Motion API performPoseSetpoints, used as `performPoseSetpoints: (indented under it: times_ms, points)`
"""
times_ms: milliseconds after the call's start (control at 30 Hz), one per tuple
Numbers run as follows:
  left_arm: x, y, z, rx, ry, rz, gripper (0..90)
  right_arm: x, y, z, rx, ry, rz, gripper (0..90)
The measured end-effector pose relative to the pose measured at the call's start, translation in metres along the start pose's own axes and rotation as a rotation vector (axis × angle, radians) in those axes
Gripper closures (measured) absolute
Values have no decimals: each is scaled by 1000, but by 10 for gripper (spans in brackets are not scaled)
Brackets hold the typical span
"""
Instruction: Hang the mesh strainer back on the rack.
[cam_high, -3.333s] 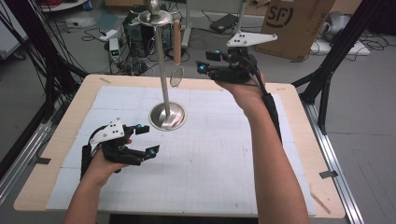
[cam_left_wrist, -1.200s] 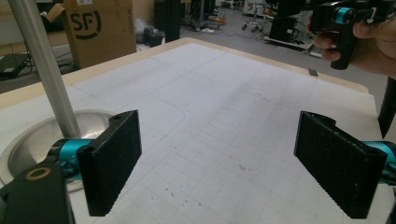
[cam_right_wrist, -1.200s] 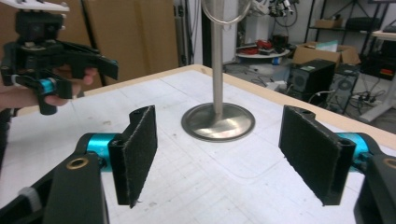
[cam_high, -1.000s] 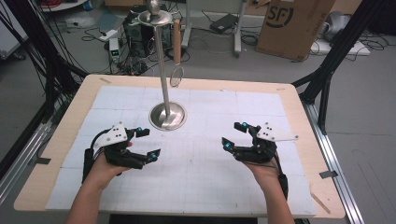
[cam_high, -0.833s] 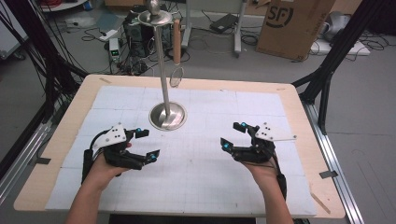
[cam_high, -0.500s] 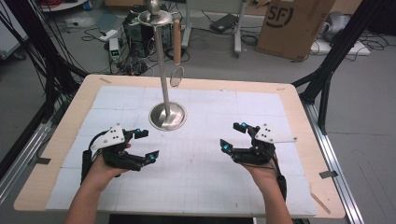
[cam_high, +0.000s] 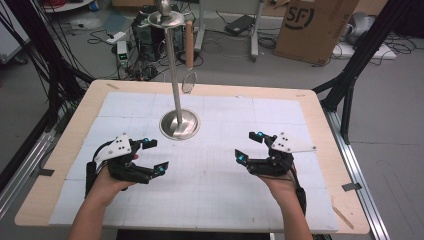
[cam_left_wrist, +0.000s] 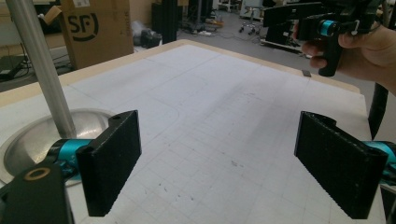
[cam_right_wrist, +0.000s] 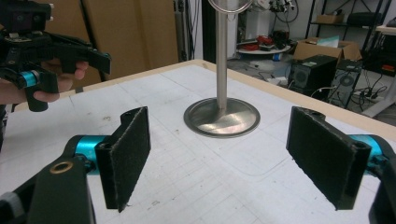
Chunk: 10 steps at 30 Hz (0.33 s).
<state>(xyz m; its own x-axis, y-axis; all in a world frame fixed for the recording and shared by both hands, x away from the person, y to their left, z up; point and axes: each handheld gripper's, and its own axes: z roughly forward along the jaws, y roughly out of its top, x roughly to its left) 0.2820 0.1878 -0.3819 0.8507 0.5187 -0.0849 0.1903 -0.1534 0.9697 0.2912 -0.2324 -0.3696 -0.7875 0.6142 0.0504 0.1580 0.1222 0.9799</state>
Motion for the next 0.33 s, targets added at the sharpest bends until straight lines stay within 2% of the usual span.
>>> performPoseSetpoints:
  times_ms: [333]
  points:
    - [0, 0, 0, 2, 2, -2, 152, 1, -1, 2, 8, 9, -2, 210]
